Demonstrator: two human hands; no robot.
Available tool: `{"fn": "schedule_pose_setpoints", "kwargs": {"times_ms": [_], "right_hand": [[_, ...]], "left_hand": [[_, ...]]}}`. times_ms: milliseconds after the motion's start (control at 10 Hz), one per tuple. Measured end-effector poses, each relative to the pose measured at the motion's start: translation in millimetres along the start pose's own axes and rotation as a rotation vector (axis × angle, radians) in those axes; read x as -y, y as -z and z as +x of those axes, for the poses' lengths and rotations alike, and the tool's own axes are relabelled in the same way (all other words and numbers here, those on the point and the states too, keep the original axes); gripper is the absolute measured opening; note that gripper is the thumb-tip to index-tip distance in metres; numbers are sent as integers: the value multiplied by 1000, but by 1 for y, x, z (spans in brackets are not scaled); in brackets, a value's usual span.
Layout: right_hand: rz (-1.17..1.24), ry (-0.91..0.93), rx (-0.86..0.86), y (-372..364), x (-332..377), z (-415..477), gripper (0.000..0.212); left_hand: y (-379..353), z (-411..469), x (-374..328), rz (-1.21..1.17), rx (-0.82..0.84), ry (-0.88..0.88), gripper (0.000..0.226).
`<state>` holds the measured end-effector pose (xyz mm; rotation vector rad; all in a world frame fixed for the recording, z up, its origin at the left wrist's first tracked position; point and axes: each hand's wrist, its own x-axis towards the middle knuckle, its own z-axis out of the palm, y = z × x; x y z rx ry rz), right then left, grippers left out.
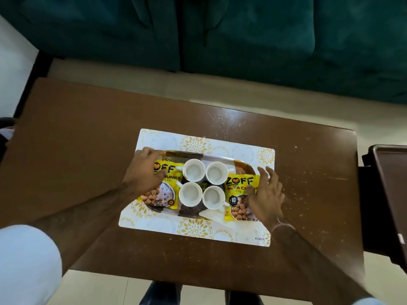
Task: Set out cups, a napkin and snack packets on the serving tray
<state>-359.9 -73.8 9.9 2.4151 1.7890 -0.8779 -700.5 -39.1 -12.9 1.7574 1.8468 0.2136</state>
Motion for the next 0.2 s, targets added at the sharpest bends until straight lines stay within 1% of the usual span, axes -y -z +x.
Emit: {"fn": "schedule_pose_setpoints", "kwargs": {"times_ms": [100, 200], "right_hand": [[11, 30, 48, 15, 16, 3, 55], [40, 122, 63, 40, 39, 9, 55]], "left_hand": [[16, 0, -17, 1, 22, 98, 62], [36, 3, -45, -29, 5, 159, 69]]}}
